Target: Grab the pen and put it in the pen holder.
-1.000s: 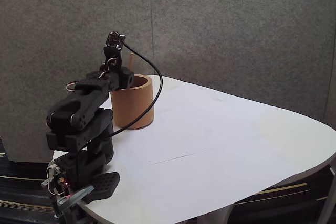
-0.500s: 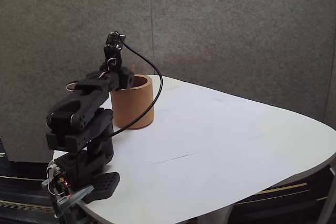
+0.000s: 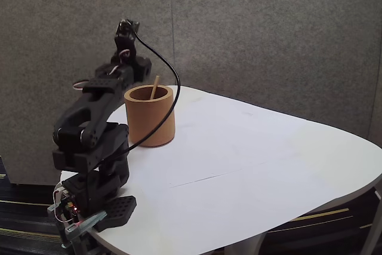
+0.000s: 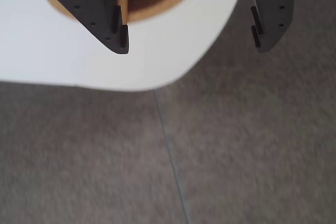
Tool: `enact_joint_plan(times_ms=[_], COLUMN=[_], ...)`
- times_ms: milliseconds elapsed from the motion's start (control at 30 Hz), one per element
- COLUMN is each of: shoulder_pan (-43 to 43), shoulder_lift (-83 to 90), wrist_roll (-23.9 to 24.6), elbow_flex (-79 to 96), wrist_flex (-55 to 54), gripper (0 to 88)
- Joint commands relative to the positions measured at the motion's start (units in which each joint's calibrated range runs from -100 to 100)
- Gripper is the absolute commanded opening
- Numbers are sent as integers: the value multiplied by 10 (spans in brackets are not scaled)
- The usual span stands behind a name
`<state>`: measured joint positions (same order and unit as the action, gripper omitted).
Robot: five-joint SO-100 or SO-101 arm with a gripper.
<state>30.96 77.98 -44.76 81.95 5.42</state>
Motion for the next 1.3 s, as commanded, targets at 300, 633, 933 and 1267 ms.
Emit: enact_joint_plan(times_ms=[300, 633, 933, 1267], shoulder_pan=[-6, -207, -309, -329], shoulder_lift=[5, 113, 146, 147], wrist_roll=[110, 323, 441, 495], elbow_flex=[-364, -116, 21, 113], wrist_flex=[180, 294, 505, 643], gripper=[336, 335, 335, 335])
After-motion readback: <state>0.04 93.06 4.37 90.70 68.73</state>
